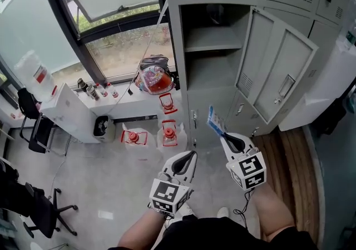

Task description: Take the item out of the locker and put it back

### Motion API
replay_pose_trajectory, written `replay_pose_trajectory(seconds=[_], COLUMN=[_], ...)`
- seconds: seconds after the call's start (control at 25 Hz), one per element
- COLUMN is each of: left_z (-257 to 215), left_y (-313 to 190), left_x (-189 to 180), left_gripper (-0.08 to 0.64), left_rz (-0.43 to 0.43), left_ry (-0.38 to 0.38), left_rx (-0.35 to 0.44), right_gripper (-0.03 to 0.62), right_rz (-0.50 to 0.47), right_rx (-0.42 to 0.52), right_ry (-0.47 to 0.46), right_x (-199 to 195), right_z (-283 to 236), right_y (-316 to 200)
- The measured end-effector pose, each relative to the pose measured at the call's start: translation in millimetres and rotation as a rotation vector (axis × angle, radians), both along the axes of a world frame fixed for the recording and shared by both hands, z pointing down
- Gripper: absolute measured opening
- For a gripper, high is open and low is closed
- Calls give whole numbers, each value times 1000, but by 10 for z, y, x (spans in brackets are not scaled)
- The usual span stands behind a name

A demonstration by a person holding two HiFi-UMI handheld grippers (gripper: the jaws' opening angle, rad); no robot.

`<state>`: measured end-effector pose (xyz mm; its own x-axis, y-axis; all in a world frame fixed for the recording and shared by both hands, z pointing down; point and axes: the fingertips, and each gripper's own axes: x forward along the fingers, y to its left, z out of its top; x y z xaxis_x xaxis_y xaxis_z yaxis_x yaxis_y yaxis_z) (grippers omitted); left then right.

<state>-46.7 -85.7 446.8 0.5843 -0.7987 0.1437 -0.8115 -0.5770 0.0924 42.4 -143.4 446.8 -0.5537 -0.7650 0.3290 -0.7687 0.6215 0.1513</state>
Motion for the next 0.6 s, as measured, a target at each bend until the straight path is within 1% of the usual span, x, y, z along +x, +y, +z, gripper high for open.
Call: replay_pose_trajectory(seconds=[0.28, 0.6], left_z=[22, 55], left_y=[-208, -313], left_x=[-299, -554], left_gripper=[15, 15], left_rz=[49, 102], left_ry=[13, 13], left_rx=[0, 4], right_gripper=[67, 67], right_rz=[53, 103], right_rx=[20, 42], right_ry=[48, 114], right_x=[-218, -397], right_z=[-7, -57], right_y=[-265, -493])
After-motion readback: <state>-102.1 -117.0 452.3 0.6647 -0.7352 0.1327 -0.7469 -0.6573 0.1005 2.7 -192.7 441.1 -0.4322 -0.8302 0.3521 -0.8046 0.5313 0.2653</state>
